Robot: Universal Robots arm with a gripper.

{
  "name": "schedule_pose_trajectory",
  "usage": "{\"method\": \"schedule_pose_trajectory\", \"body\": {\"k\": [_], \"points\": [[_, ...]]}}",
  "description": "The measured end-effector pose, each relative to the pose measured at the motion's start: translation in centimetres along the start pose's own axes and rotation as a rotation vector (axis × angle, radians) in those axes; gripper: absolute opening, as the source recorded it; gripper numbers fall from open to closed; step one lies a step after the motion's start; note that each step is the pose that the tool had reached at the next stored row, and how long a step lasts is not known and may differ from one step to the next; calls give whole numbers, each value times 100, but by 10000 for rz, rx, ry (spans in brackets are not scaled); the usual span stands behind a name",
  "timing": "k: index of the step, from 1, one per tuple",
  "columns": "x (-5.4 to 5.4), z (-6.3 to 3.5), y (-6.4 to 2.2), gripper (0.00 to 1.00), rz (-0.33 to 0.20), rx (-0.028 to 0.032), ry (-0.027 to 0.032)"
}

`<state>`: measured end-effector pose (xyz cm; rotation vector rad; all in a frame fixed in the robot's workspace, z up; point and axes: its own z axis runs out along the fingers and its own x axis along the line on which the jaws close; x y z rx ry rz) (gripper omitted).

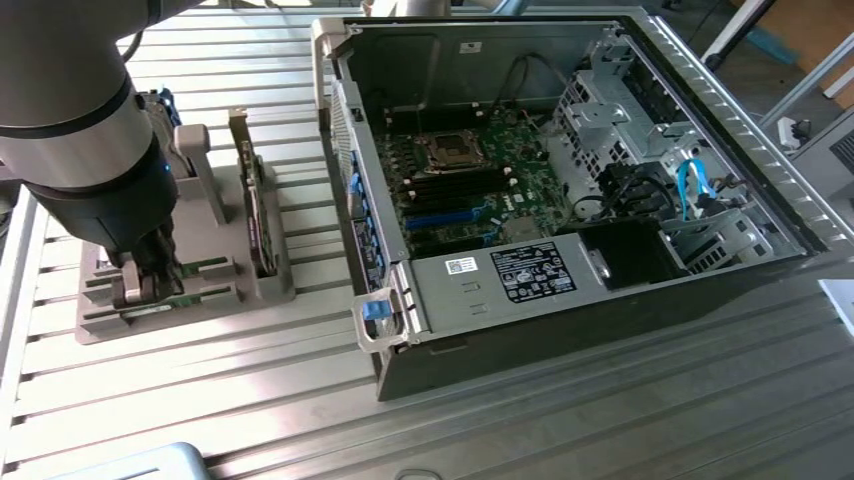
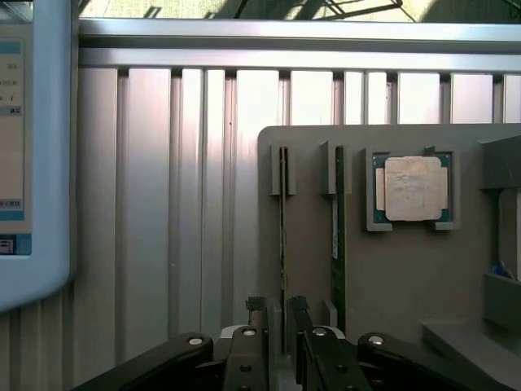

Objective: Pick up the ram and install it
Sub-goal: 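Pick up the ram and move it above insertion slot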

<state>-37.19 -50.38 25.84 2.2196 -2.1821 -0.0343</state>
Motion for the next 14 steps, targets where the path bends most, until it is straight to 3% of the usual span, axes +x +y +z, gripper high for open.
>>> {"method": "schedule_pose_trajectory", "body": {"k": [7, 14], "points": [[-75, 22, -2, 25, 2, 0, 54], [-76, 43, -3, 25, 2, 1, 55]]}}
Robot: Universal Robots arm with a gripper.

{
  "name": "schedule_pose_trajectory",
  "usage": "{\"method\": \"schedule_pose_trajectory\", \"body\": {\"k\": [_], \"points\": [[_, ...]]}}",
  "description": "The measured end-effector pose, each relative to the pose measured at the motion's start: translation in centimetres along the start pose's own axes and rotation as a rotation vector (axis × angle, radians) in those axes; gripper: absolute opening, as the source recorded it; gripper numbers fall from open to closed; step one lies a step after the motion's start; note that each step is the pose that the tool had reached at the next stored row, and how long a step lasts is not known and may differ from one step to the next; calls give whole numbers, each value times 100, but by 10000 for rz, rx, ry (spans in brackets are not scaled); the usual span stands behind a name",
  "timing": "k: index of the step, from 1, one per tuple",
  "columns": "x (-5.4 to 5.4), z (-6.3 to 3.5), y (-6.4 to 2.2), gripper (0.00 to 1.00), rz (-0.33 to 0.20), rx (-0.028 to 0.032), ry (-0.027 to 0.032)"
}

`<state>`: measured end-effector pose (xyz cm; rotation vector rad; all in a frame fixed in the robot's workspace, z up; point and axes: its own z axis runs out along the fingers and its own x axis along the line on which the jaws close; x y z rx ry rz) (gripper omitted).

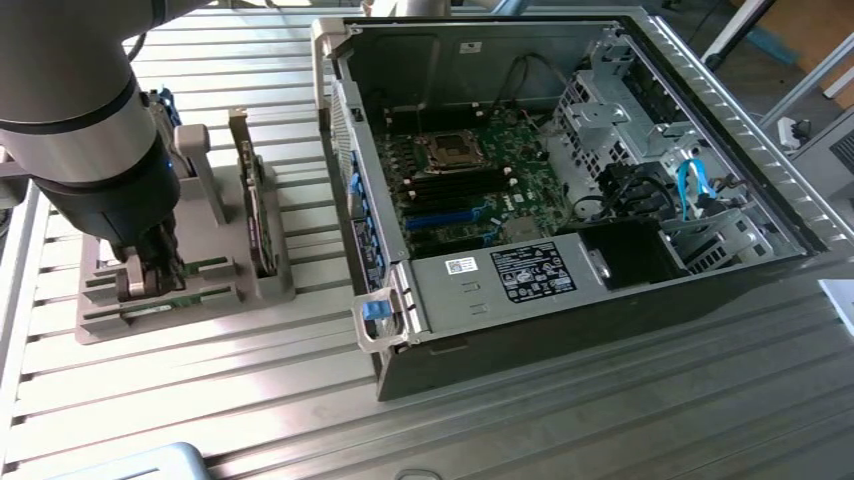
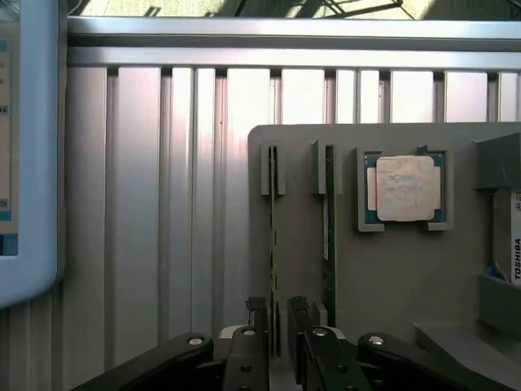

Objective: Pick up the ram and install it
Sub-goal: 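Pick up the ram and move it above insertion slot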

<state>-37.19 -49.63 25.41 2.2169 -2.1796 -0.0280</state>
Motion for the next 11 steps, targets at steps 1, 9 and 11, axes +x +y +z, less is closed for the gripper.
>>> {"method": "schedule_pose_trajectory", "body": {"k": [1, 9, 11], "points": [[0, 10, 0, 25, 0, -2, 1], [-1, 161, -6, 25, 0, -1, 1], [-2, 186, -6, 25, 0, -2, 2]]}}
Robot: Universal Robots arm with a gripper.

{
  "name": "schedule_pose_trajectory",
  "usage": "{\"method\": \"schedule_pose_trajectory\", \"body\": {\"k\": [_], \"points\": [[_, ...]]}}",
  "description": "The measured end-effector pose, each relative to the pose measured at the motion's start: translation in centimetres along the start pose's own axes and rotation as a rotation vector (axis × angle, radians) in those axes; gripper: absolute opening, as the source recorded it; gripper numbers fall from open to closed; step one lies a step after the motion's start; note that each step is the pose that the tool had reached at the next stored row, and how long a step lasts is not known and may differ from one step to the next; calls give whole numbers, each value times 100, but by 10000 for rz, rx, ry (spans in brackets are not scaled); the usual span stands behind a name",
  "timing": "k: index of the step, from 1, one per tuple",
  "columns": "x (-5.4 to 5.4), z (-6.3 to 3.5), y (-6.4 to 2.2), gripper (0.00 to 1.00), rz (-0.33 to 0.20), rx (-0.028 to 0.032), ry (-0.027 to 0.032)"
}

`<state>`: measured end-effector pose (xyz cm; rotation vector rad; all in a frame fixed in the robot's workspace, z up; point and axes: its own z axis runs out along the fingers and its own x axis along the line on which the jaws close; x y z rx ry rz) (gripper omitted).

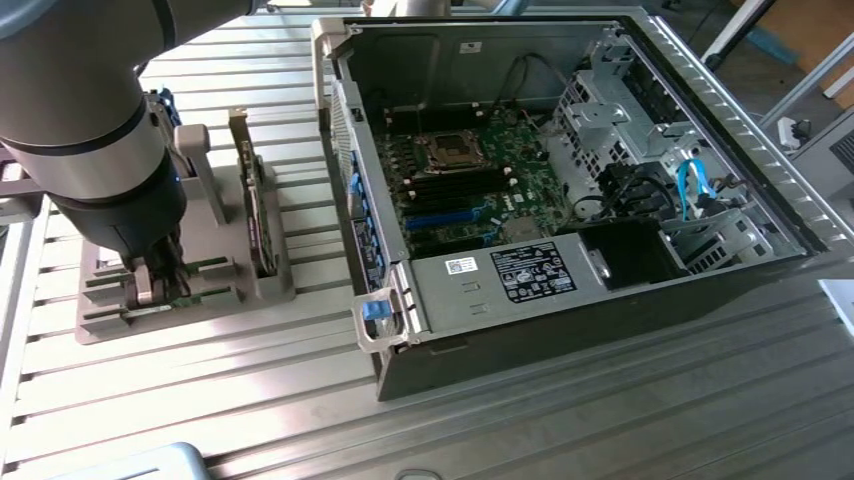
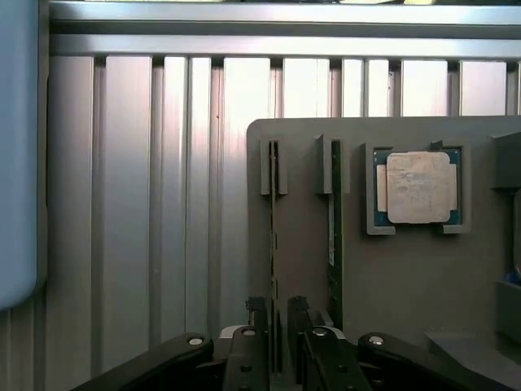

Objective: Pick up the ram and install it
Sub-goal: 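Pick up the ram and move it above insertion slot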

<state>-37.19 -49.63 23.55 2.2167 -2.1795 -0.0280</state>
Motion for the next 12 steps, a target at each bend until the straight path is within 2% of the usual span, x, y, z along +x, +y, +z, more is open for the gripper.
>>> {"method": "schedule_pose_trajectory", "body": {"k": [12], "points": [[0, 20, -1, 25, 0, 4, -3]]}}
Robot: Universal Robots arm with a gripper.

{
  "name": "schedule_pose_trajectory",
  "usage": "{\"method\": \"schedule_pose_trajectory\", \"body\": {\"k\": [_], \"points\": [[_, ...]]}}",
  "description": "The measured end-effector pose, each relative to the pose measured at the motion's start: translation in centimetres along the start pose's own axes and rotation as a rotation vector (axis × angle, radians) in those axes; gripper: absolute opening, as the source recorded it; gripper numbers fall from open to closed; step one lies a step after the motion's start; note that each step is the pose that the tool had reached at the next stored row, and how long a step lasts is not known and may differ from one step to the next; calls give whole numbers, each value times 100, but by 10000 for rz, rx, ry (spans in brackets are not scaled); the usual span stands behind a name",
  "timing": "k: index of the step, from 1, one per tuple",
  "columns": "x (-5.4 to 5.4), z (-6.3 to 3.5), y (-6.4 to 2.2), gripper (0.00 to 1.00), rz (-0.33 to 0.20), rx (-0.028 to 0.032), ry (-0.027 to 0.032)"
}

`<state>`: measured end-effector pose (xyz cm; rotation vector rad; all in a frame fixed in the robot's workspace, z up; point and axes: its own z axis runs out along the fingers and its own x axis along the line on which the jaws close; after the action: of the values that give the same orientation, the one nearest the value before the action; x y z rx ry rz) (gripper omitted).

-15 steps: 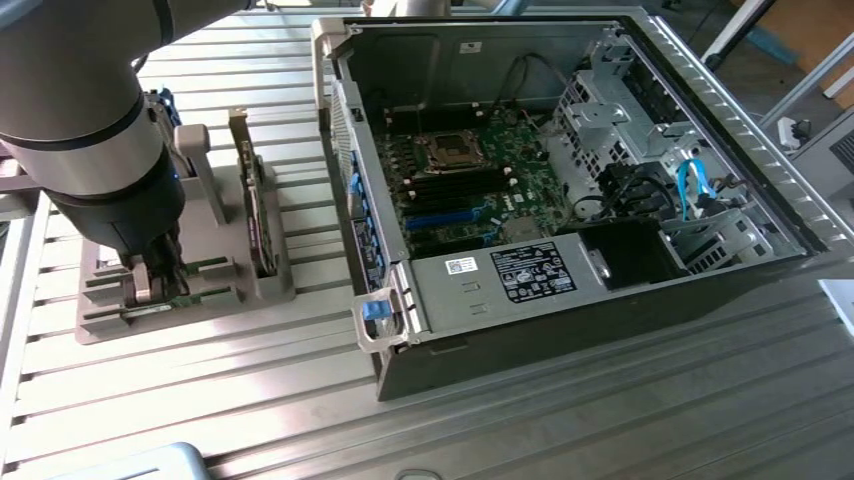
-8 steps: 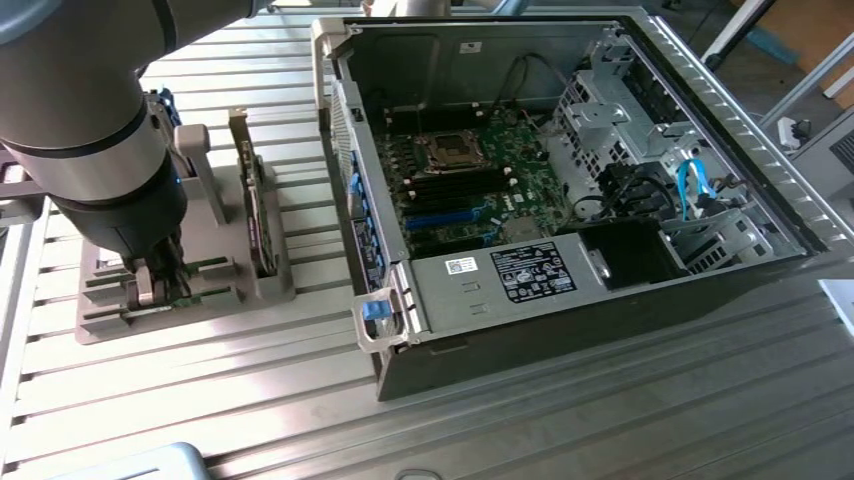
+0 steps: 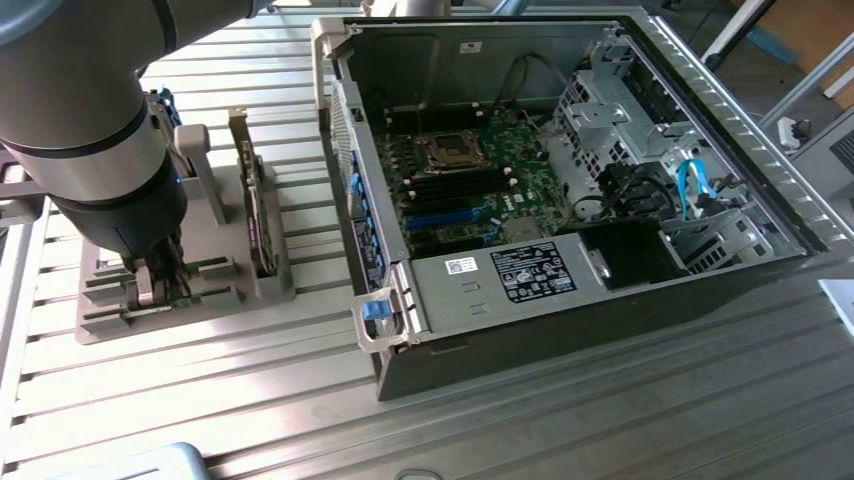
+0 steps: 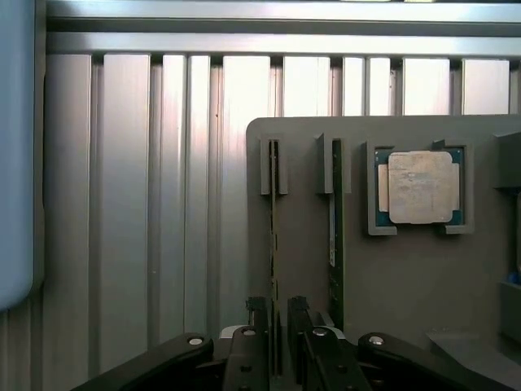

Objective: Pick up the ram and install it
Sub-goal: 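Pick up the ram and move it above insertion slot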

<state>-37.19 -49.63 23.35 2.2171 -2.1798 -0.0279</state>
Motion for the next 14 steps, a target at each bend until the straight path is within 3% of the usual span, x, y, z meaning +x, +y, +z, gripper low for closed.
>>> {"method": "schedule_pose_trajectory", "body": {"k": [14], "points": [[-1, 104, -3, 25, -3, -3, 2]]}}
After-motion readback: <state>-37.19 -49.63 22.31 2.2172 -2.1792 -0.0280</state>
